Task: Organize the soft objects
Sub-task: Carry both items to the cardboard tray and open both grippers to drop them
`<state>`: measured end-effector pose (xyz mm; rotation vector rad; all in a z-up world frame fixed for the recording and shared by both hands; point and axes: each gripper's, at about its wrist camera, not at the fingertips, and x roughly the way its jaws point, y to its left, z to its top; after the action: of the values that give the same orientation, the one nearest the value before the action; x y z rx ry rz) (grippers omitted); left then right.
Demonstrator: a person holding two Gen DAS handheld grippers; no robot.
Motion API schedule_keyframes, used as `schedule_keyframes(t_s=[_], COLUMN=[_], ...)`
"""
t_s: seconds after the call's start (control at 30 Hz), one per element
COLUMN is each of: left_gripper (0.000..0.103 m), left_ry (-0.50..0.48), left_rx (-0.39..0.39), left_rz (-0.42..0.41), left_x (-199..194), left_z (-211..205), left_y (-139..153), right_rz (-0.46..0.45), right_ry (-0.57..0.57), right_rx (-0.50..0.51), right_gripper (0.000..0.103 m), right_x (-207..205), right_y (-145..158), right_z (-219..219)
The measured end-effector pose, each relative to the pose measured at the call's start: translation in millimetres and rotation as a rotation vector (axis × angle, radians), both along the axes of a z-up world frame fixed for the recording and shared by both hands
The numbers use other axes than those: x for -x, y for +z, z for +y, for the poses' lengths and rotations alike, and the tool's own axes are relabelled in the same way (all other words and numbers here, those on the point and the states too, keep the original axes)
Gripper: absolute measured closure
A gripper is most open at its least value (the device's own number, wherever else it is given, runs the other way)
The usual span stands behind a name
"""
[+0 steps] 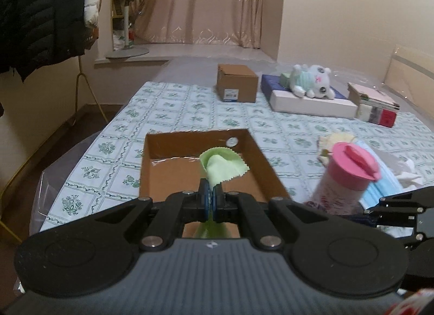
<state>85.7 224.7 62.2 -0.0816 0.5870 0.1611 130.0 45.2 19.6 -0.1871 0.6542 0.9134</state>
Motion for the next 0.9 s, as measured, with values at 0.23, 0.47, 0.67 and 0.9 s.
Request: schedule_keyframes(t_s=[0.23,0.47,0.67,0.9], left_gripper=[0.075,0.056,0.032,0.017], left_ry=[0.036,0.083,0.142,0.154], left_rx=[0.054,0.064,0.045,0.046], left_rz=[0.036,0.053,0.046,0.031], left_x=[-7.8,11.4,38.7,60.5], left_z=[21.5,22.3,-3.0,-42.1], left_y=[-26.9,-36.2,-38.8,-34.1], right_rz=[0.016,0.013,0.022,0.022], right_ry=[0.023,0.014,-0.057,-0.187], right_rx=[0.004,-0.007,-0.023,-0.016], right_gripper=[0.069,0.041,0.041,0.041], right_x=[-16.9,-8.8,16.2,41.2], right_y=[-23.1,-26.7,-16.2,-2.6], right_z=[27.7,18.9,-14.5,-71.2])
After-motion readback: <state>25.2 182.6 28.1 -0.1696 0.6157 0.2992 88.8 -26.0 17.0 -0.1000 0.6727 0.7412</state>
